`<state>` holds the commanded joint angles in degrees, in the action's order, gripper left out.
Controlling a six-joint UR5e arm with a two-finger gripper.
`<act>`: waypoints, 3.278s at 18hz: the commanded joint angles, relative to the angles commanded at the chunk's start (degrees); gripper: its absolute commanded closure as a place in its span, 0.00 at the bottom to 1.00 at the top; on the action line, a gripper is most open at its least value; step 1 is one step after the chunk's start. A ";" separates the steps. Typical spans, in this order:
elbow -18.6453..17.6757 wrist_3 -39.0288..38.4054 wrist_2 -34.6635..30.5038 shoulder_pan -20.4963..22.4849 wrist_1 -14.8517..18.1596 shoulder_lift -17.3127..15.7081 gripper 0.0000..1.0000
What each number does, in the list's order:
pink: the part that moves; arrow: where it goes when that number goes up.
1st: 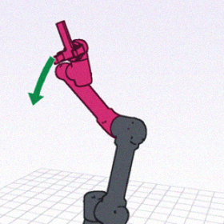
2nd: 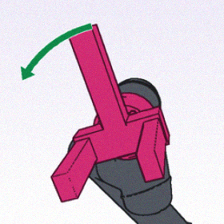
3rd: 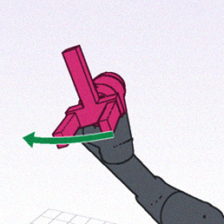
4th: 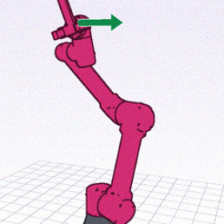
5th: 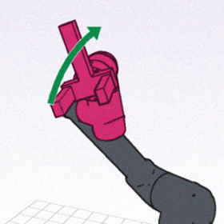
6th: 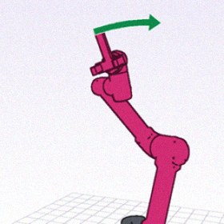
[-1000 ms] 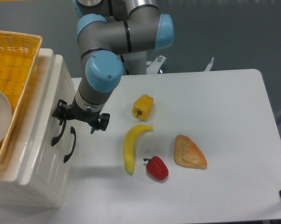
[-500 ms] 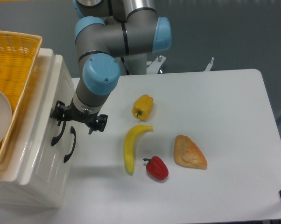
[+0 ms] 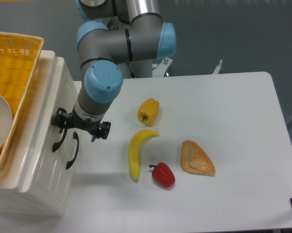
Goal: Slide the top white drawer open
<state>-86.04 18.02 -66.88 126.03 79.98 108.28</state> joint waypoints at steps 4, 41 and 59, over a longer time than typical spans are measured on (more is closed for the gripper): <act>0.00 0.35 -0.35 -0.09 -0.26 -0.17 0.00; 0.53 3.78 -7.38 -1.49 -0.88 -0.44 0.00; 0.62 4.13 -7.91 0.44 -0.70 -0.35 0.00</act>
<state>-85.43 22.15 -74.79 126.47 79.28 107.93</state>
